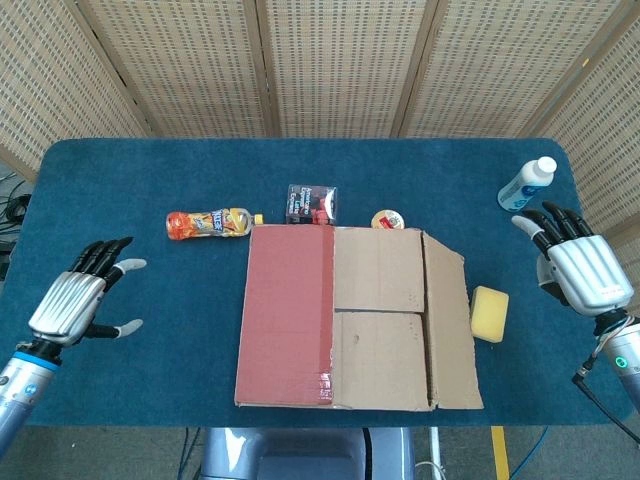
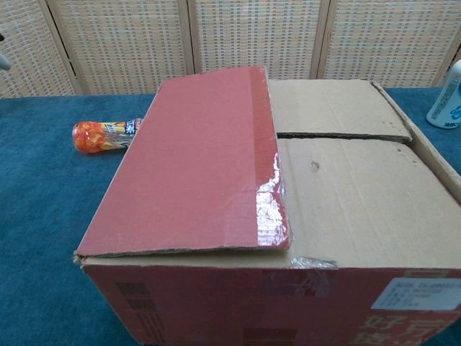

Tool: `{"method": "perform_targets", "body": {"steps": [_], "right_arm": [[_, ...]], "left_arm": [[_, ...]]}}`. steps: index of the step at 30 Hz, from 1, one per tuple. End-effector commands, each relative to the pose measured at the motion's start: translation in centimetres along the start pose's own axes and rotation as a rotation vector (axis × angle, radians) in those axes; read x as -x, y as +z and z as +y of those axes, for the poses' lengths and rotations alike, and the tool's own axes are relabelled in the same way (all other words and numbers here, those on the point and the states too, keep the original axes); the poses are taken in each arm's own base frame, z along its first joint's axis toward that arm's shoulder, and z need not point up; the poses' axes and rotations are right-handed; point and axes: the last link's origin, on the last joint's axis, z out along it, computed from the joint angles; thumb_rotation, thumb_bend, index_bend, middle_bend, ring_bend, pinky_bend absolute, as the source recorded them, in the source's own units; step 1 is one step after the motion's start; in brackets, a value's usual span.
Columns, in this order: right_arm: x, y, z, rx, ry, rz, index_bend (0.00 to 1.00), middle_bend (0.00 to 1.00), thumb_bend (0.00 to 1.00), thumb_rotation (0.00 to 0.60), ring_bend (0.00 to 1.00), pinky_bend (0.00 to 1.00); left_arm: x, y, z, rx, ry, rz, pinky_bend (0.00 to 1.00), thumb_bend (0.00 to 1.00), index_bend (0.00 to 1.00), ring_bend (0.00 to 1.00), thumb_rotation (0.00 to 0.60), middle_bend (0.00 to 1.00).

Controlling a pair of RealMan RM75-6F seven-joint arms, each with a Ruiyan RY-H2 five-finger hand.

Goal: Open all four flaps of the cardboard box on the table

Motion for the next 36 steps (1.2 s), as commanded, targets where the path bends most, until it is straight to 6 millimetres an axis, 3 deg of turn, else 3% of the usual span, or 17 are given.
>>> {"method": "perform_targets", "body": {"steps": [1, 5, 8, 10, 15, 24, 28, 36], "right_arm": [[1.0, -0.7, 0.0, 0.053, 0.020, -0.017, 0.12, 0.11, 0.85, 0.600, 0.00, 0.08], [1.5, -1.4, 0.2, 0.110, 0.006, -0.023, 0.11, 0.08, 0.85, 0.600, 0.00, 0.06], [2.0, -2.0, 0.2, 0.144, 0.022, -0.030, 0.10, 0.07, 0.85, 0.600, 0.00, 0.05], [2.3, -2.3, 0.1, 0.158, 0.026, -0.029, 0.09, 0.06, 0.85, 0.600, 0.00, 0.04], [2.9, -3.2, 0.3, 0.198, 0.029, -0.030, 0.06, 0.03, 0.85, 0.600, 0.00, 0.02], [3.7, -4.3, 0.3, 0.237, 0.055, -0.038, 0.06, 0.03, 0.85, 0.600, 0.00, 0.00], [3.8, -4.5, 0.4, 0.245, 0.060, -0.039, 0.06, 0.03, 0.85, 0.600, 0.00, 0.00], [3.8, -5.1, 0.7, 0.260, 0.069, -0.039, 0.06, 0.03, 0.85, 0.600, 0.00, 0.00]], "left_arm": [[-1.0, 1.7, 1.6, 0.112, 0.031, -0.018, 0.01, 0.16, 0.21, 0.00, 0.514, 0.02], [-1.7, 3.3, 3.6, 0.228, 0.047, -0.047, 0.00, 0.14, 0.21, 0.00, 0.517, 0.02], [-2.1, 4.6, 5.6, 0.327, 0.047, -0.070, 0.00, 0.13, 0.21, 0.00, 0.480, 0.02], [-2.3, 5.5, 6.8, 0.384, 0.047, -0.091, 0.00, 0.13, 0.21, 0.00, 0.415, 0.02], [-2.8, 7.6, 9.8, 0.506, 0.040, -0.117, 0.00, 0.11, 0.21, 0.00, 0.186, 0.02], [-2.5, 11.4, 15.8, 0.668, -0.014, -0.204, 0.00, 0.10, 0.21, 0.00, 0.099, 0.02], [-2.0, 12.7, 18.3, 0.722, -0.002, -0.253, 0.00, 0.11, 0.21, 0.00, 0.088, 0.02], [-1.3, 14.6, 22.2, 0.780, 0.043, -0.317, 0.00, 0.29, 0.24, 0.00, 0.087, 0.08]]}}
